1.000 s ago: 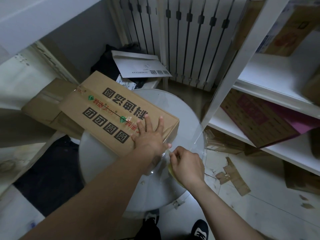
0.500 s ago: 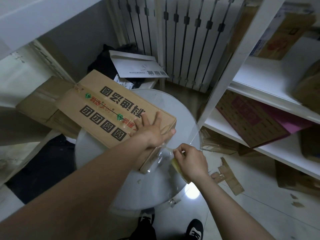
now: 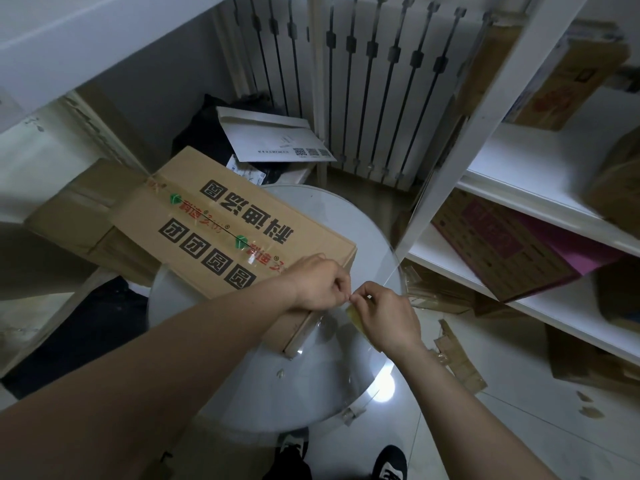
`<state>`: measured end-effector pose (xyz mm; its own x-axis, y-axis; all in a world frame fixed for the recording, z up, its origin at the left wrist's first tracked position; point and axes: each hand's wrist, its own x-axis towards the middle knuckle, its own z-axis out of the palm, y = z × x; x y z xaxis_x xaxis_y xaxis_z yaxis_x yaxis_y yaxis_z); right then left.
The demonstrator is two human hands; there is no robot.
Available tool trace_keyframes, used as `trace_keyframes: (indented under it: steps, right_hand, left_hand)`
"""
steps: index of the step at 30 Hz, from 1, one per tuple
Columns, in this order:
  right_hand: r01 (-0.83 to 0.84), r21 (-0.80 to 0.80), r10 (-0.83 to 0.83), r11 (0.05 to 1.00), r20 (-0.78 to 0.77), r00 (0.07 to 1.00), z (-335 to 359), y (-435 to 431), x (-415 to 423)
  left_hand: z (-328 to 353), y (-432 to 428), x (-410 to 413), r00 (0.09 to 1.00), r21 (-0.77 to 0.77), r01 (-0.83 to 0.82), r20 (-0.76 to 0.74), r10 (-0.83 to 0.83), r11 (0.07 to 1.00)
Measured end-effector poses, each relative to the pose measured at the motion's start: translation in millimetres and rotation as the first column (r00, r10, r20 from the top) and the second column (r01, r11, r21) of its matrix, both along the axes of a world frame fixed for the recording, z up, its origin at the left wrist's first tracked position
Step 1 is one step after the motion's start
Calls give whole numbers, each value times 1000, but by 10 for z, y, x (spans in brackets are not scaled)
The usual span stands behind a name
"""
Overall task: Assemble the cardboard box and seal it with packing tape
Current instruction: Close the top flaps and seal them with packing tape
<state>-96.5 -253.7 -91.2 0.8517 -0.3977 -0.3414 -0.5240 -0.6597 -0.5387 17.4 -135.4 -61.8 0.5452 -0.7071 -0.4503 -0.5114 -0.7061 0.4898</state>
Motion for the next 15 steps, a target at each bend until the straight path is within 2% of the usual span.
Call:
trace_keyframes:
  steps: [4, 6, 9, 15]
  right_hand:
    - [-34, -33, 34, 999, 24, 999, 74, 38, 95]
    - [-73, -95, 76, 993, 27, 997, 110, 65, 119]
    - [-93, -176, 102, 980, 47, 994, 131, 127, 99]
    - [-36, -172, 50, 984, 79, 996, 158, 165, 84]
  left_hand:
    - [23, -10, 62, 975, 49, -176, -130, 181, 983]
    - [58, -34, 76, 978, 118, -172, -102, 184, 978]
    - [58, -108, 30, 988, 193, -154, 23, 152, 969]
    - [-25, -138, -53, 964, 138, -266, 58, 260, 954]
